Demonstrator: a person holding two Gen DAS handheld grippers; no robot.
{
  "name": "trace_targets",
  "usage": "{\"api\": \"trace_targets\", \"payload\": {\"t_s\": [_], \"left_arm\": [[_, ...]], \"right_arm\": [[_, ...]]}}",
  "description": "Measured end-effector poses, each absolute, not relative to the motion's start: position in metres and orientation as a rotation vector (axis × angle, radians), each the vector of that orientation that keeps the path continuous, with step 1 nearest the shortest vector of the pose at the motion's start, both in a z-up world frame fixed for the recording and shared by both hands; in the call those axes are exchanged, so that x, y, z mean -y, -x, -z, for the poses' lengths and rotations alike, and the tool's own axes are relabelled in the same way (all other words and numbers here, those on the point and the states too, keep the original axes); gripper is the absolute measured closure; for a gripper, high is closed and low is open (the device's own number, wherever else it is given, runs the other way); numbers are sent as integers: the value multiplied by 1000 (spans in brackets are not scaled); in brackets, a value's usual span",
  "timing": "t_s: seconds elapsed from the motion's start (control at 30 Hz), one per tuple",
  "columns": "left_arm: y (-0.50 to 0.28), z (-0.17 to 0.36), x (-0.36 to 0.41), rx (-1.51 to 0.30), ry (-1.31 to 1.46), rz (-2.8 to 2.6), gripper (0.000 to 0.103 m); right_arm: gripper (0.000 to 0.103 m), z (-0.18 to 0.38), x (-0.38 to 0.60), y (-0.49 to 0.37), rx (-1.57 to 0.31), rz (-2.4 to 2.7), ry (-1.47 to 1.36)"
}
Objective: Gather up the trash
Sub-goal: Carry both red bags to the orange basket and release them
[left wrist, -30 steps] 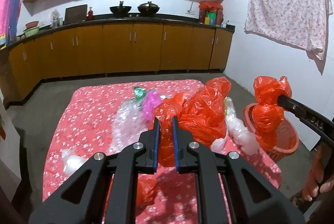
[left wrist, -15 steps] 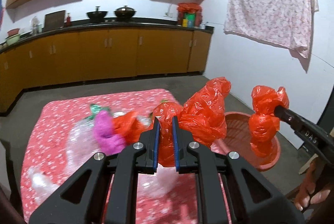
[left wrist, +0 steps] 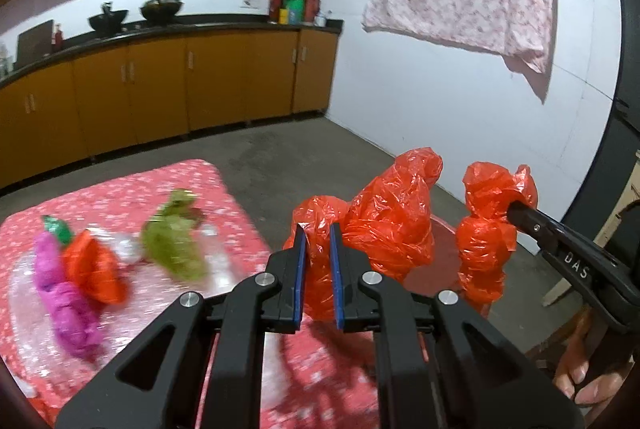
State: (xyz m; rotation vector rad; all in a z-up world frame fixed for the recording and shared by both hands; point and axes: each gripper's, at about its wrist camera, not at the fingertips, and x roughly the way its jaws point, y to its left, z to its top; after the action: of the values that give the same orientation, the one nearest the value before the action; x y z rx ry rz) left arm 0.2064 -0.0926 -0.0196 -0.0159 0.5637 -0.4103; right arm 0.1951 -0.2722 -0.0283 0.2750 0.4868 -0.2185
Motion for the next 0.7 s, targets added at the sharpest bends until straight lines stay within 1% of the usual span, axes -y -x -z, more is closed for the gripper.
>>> {"api": "trace_targets", "payload": {"t_s": [0.37, 0.47, 0.5, 0.53, 0.57, 0.6, 0.7], "left_arm": [[-239, 42, 135, -640, -5, 462, 92], [-247, 47, 139, -657, 5, 459, 89], [-250, 48, 139, -665, 11, 461, 83], [-251, 49, 141, -673, 17, 464, 79], [-253, 50, 140, -679, 22, 462, 68], [-254, 50, 142, -681, 24, 457, 59], [-253, 50, 135, -678, 37, 441, 54]], "right_arm": [[90, 47, 296, -221, -503, 254, -307], [85, 50, 294, -221, -496, 249, -313], [84, 51, 294, -222, -493, 244, -316], [78, 51, 294, -222, -491, 242, -315], [72, 51, 293, -222, -487, 244, -313], [70, 52, 293, -220, -485, 245, -313], [59, 51, 293, -218, -480, 247, -312]]}}
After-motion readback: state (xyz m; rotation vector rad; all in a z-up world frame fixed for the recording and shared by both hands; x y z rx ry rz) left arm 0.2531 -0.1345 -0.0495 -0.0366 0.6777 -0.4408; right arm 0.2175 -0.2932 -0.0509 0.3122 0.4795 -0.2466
